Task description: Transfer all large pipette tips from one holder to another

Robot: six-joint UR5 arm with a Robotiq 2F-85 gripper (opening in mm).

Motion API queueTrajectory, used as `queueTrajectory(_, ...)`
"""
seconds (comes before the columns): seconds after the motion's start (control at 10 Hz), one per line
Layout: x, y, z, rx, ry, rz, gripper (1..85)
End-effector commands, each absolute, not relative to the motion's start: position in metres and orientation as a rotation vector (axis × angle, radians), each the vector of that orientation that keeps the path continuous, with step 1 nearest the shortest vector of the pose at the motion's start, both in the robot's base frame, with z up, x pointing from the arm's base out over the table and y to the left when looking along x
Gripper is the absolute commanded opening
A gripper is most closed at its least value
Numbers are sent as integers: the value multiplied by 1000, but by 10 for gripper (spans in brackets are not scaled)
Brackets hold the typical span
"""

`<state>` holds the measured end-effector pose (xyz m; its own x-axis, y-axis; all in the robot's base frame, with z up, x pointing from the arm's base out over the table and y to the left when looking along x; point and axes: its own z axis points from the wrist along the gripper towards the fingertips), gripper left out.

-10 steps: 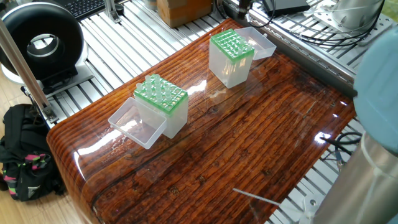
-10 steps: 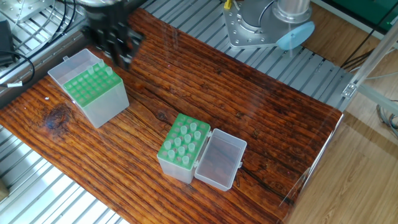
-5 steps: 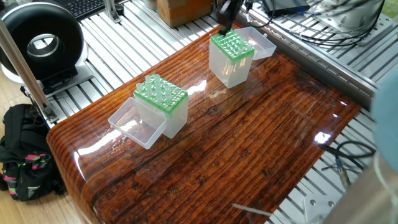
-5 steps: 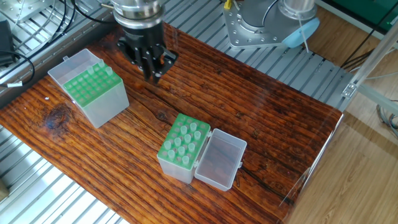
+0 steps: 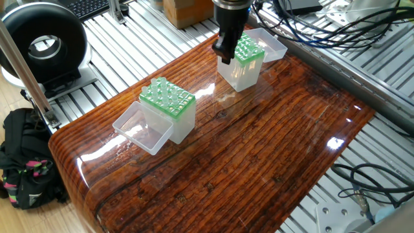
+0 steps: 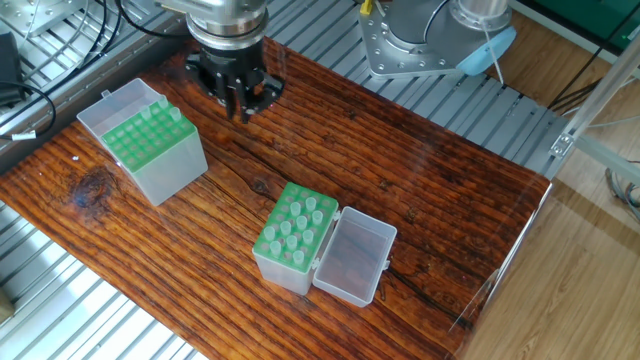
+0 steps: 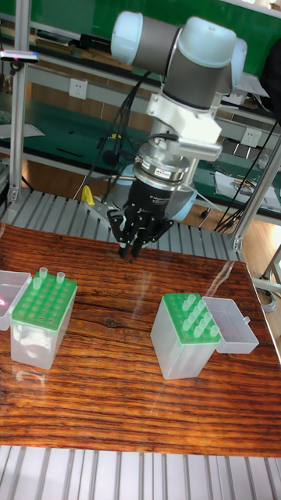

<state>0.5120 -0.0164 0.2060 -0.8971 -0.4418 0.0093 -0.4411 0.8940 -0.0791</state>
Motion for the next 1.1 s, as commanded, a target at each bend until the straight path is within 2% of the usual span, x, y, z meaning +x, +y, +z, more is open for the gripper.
queueTrajectory(0.0,519,-5,206,-901,2966,-77,347)
queueTrajectory(0.5,533,98,191,-650,3004,-15,337)
queueTrajectory(0.8,524,154,189,-405,3074,-17,290)
queueTrajectory(1.0,518,182,179,-272,3096,85,287)
